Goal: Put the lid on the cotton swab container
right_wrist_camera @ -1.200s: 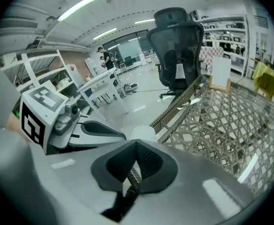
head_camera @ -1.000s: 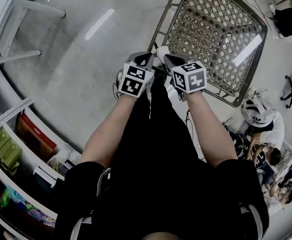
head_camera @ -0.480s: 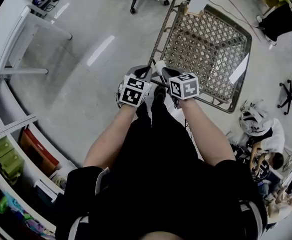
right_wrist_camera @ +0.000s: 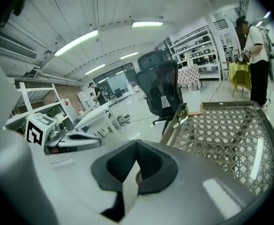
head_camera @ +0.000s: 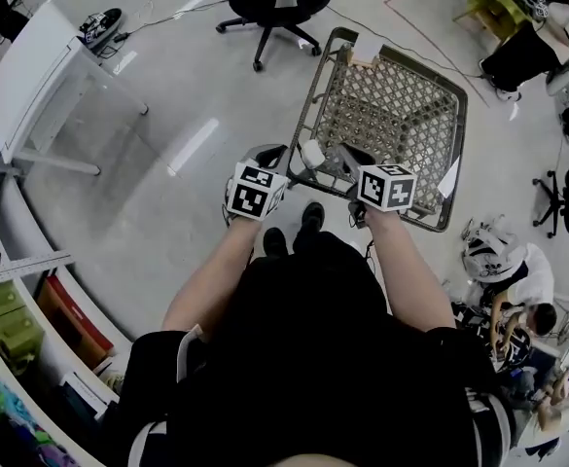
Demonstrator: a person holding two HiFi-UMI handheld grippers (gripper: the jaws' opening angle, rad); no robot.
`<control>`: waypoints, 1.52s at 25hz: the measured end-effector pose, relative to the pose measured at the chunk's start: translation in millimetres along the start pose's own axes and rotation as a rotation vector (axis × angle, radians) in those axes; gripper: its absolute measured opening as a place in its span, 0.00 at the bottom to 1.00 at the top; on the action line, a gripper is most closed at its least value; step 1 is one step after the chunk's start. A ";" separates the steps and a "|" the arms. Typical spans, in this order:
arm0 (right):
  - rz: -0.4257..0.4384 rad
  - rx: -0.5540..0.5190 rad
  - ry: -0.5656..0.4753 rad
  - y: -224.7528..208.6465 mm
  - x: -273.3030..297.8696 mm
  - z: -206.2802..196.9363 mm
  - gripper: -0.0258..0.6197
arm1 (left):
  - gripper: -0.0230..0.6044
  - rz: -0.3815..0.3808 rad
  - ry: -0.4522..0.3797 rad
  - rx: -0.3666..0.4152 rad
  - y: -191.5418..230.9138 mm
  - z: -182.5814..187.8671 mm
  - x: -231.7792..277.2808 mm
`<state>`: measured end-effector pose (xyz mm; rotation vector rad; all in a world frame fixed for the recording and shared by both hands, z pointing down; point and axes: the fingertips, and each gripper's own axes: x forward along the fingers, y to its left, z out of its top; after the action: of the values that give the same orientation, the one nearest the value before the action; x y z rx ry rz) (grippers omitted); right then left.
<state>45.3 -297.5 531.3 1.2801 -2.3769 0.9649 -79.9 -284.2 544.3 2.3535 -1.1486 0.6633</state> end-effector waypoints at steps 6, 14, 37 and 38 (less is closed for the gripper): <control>0.012 -0.009 -0.162 5.5 -51.6 50.5 0.05 | 0.05 0.045 -0.039 -0.029 11.9 15.0 -41.8; 0.073 -0.057 -0.307 5.3 -113.8 107.3 0.05 | 0.05 0.123 -0.159 -0.030 21.1 81.6 -88.4; 0.111 -0.189 -0.559 -17.9 -242.5 159.5 0.05 | 0.05 0.175 -0.388 0.066 -45.8 159.2 -143.2; 0.110 -0.191 -0.559 -17.6 -242.5 159.4 0.05 | 0.05 0.178 -0.389 0.064 -45.4 158.7 -143.5</control>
<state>209.4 -256.9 294.8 1.5047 -2.8901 0.4187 -84.7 -263.0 326.6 2.5252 -1.5353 0.3058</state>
